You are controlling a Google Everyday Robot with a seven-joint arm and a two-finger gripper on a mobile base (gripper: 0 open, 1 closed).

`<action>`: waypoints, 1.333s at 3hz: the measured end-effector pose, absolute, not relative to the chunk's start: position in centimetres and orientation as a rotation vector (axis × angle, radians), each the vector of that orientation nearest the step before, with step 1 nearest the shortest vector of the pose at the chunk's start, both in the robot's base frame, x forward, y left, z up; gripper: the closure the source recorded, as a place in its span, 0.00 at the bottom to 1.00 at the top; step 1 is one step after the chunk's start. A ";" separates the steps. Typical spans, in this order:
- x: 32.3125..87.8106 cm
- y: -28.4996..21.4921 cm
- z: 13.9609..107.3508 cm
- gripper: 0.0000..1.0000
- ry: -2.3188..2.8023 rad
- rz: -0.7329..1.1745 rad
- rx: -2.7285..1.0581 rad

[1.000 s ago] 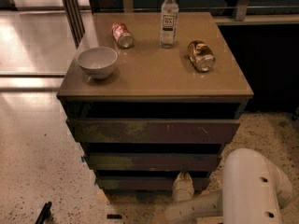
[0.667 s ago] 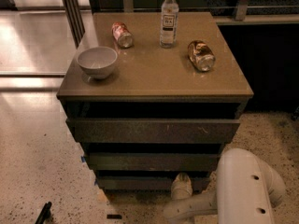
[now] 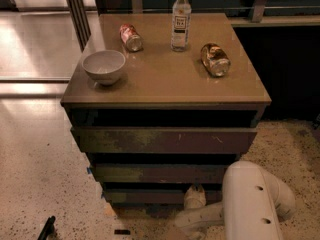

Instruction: Open bottom drawer

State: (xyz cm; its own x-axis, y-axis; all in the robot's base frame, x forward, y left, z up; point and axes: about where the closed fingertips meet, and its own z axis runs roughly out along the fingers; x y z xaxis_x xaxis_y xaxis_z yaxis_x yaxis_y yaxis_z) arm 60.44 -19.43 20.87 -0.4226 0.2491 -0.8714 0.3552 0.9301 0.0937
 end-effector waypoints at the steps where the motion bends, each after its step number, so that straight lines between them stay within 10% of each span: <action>1: 60.2 -19.5 20.2 1.00 2.067 -0.112 0.401; 4: 58.7 -22.2 20.4 1.00 2.125 -0.109 0.341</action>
Offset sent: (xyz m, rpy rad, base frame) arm -0.0405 -0.0143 -0.0518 0.0169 0.2434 0.2434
